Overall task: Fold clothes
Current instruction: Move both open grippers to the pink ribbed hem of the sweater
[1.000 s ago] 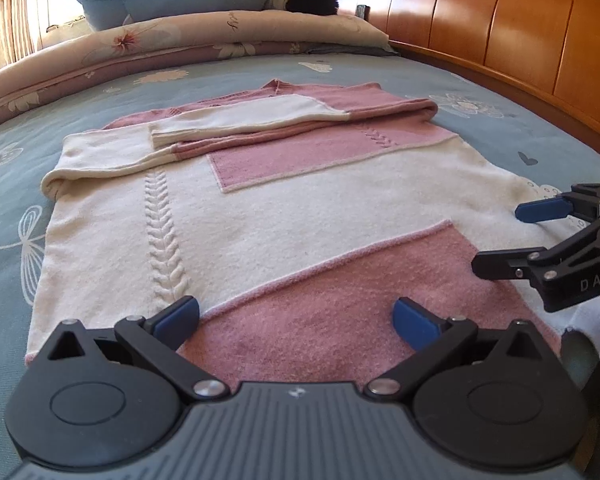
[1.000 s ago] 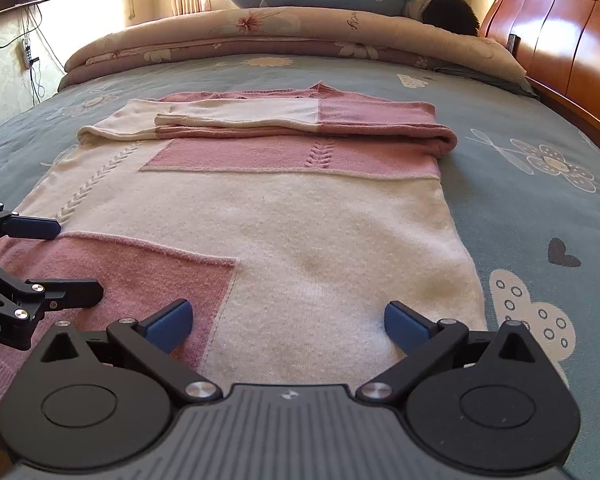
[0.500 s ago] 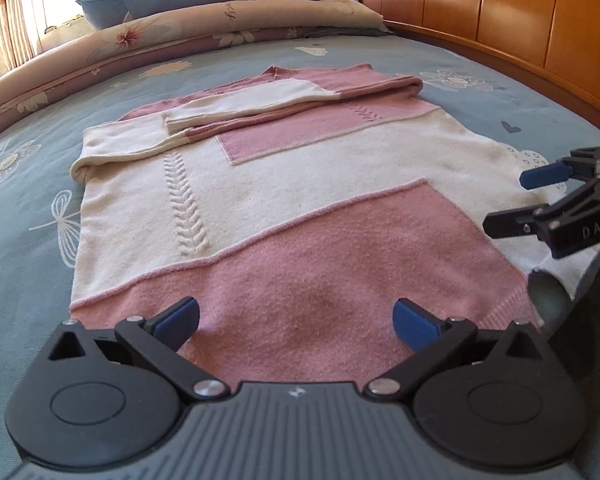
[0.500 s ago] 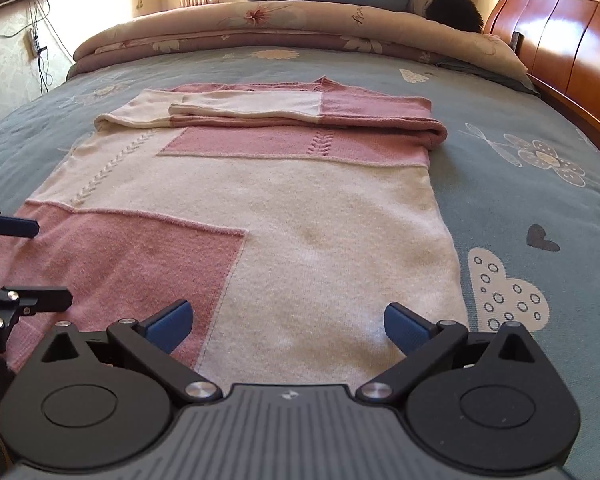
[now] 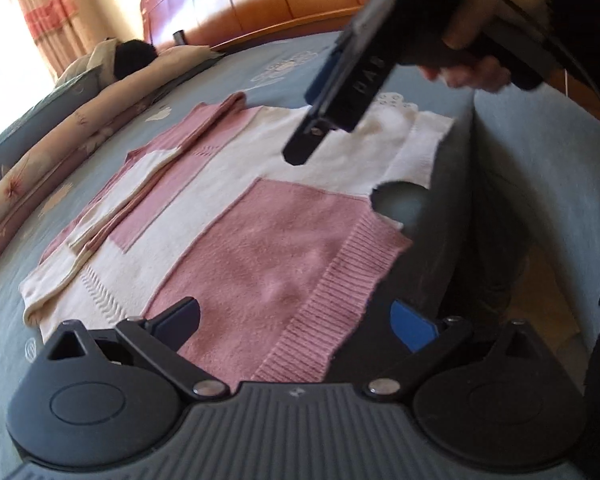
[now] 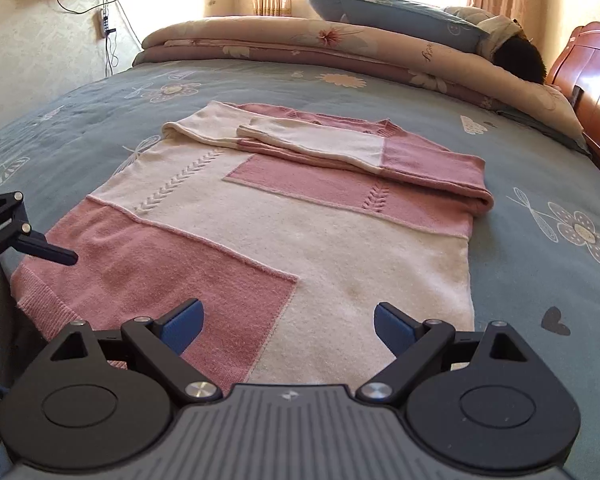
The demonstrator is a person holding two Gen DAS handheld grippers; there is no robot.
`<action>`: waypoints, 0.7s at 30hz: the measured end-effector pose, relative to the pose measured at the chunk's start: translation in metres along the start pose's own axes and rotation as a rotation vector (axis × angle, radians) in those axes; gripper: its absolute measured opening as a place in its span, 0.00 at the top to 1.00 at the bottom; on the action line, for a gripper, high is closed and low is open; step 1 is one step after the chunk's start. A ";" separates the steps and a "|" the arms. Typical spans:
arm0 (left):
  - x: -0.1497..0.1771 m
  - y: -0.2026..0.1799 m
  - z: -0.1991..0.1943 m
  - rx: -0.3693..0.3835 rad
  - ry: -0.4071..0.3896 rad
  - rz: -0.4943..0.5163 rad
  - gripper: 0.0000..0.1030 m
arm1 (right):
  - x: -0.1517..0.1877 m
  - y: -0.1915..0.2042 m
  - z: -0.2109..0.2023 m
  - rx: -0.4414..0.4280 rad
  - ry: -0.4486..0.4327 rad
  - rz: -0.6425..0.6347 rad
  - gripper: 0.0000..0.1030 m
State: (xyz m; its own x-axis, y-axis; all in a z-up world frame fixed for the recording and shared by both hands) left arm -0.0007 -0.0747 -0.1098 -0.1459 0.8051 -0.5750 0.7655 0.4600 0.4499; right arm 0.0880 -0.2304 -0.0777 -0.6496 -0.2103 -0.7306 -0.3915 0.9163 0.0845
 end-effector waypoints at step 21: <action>0.001 0.006 0.016 -0.143 0.070 0.352 0.02 | -0.006 0.016 -0.012 0.017 0.012 -0.170 0.08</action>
State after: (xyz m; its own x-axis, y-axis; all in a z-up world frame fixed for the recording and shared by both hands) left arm 0.0138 -0.0769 -0.1184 0.0645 0.9444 -0.3224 0.6817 0.1943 0.7054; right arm 0.0780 -0.2182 -0.0642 -0.5827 -0.3670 -0.7251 -0.4854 0.8728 -0.0516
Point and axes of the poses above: each gripper's, at about its wrist camera, not at the fingertips, and z roughly the way its jaws point, y to its left, x to its underside, the point moved 4 cm from there along z, roughly the way its jaws point, and after that the axes turned 8 degrees about z, right-handed, at the moved point
